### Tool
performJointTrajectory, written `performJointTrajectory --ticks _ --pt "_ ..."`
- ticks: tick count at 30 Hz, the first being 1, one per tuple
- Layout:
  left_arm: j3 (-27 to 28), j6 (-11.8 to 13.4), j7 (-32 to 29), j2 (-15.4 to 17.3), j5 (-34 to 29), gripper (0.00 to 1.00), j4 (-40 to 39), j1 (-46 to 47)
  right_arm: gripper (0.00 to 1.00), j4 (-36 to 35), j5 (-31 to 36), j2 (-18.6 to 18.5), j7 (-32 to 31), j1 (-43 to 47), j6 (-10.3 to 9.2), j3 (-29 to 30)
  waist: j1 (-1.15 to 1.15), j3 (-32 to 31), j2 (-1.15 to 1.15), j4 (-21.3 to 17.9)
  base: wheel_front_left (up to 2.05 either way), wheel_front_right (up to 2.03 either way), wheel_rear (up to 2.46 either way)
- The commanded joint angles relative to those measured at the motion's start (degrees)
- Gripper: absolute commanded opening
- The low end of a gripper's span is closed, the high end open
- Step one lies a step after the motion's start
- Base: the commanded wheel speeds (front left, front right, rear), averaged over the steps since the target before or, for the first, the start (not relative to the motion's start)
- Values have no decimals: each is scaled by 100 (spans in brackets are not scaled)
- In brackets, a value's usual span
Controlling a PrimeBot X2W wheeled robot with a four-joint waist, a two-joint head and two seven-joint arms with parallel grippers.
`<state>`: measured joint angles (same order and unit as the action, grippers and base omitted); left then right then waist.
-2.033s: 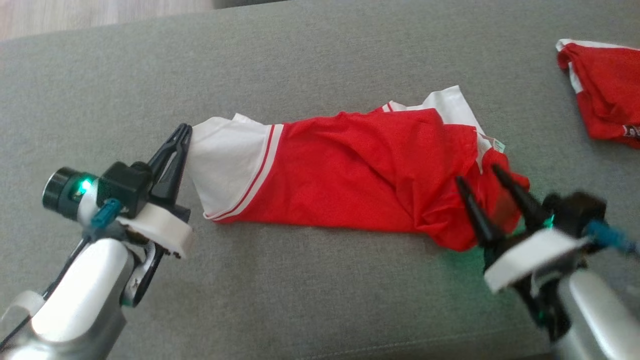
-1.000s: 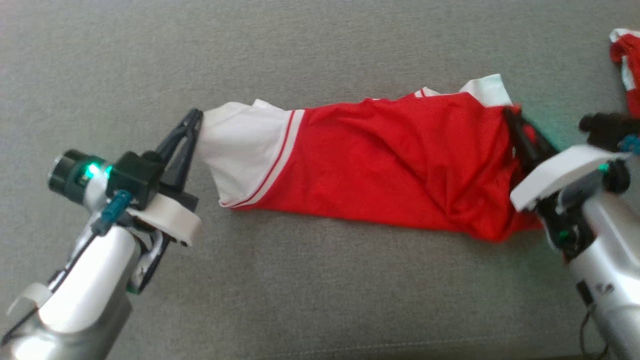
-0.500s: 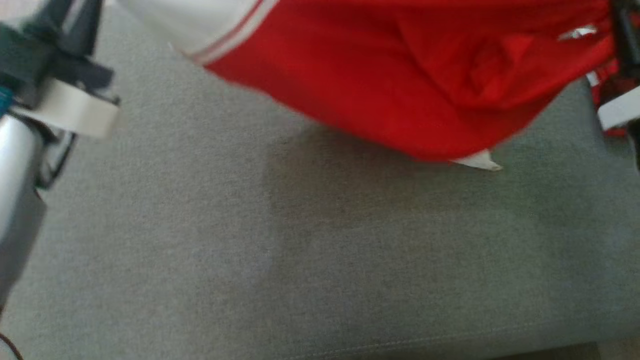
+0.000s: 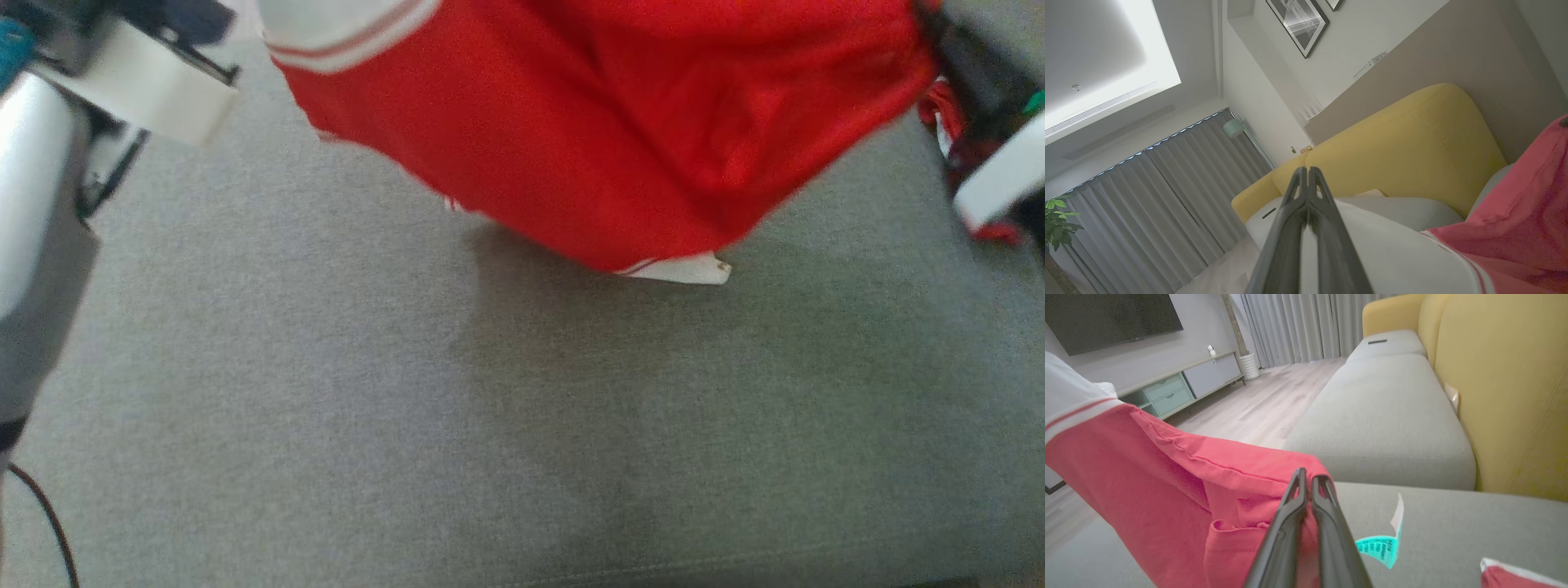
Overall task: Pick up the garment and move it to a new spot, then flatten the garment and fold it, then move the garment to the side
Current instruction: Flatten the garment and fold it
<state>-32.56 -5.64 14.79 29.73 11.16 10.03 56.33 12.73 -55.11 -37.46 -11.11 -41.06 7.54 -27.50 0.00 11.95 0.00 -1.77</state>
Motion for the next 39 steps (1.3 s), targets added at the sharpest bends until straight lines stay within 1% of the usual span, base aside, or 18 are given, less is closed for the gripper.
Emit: performJointTrajectory --ticks 1,4,6,7,8,9,10,11,13,16,20,23,25,29,35,39 --pt "177 -15 19 151 7 0 -54 127 0 -176 -32 -220 29 328 -5 -40 0 -28 0 59 0 0 0" --pt "-15 -59 20 80 102 0 -48 -120 0 -198 52 -302 65 904 -5 -186 0 -33 0 123 0 0 0" --pt "-122 -82 18 71 222 0 -120 -360 0 -265 144 -278 158 1333 -5 -271 0 8 0 138 0 0 0" --pt "-122 -82 18 71 222 0 -120 -360 0 -265 144 -278 158 1333 -5 -271 0 8 0 138 0 0 0" --pt "-151 -86 16 77 291 0 -176 -500 0 -281 209 -242 244 1541 -5 -297 0 36 0 139 0 0 0" --pt "-164 -73 15 100 336 0 -238 -644 6 -275 265 -186 333 1738 -5 -326 0 66 0 136 0 0 0" --pt "-179 -44 15 133 357 0 -297 -790 63 -237 282 -100 412 1938 -5 -325 0 88 0 135 0 0 0" --pt "-183 -3 15 161 382 0 -357 -932 100 -212 289 -15 487 2124 -5 -312 0 115 0 141 0 0 0" --pt "-171 91 16 205 446 0 -462 -1198 100 -166 276 120 635 2469 -5 -202 0 151 0 156 0 0 0" --pt "-119 239 16 277 505 0 -631 -1489 100 -240 164 213 760 2979 -5 74 0 202 0 189 0 0 0" --pt "-46 374 17 376 538 0 -848 -1715 100 -779 -147 187 889 3564 -5 512 0 283 0 214 0 0 0" --pt "-11 446 16 453 529 0 -966 -1805 100 -1166 -440 219 940 3713 -5 778 0 345 0 189 0 0 0" --pt "2 485 11 487 524 0 -1024 -1837 100 -1219 -704 305 840 3646 -5 887 0 400 0 180 0 0 0" --pt "-24 503 -34 507 499 0 -1102 -1807 100 -882 -1093 381 479 3160 -5 1026 0 541 0 205 0 0 0" --pt "-90 505 -41 453 455 0 -1111 -1695 100 1 -1101 549 32 2348 -5 883 0 643 0 291 0 0 0" --pt "-137 502 -36 400 428 0 -1080 -1621 100 499 -1169 672 -130 2064 -5 787 0 681 0 361 0 0 0"
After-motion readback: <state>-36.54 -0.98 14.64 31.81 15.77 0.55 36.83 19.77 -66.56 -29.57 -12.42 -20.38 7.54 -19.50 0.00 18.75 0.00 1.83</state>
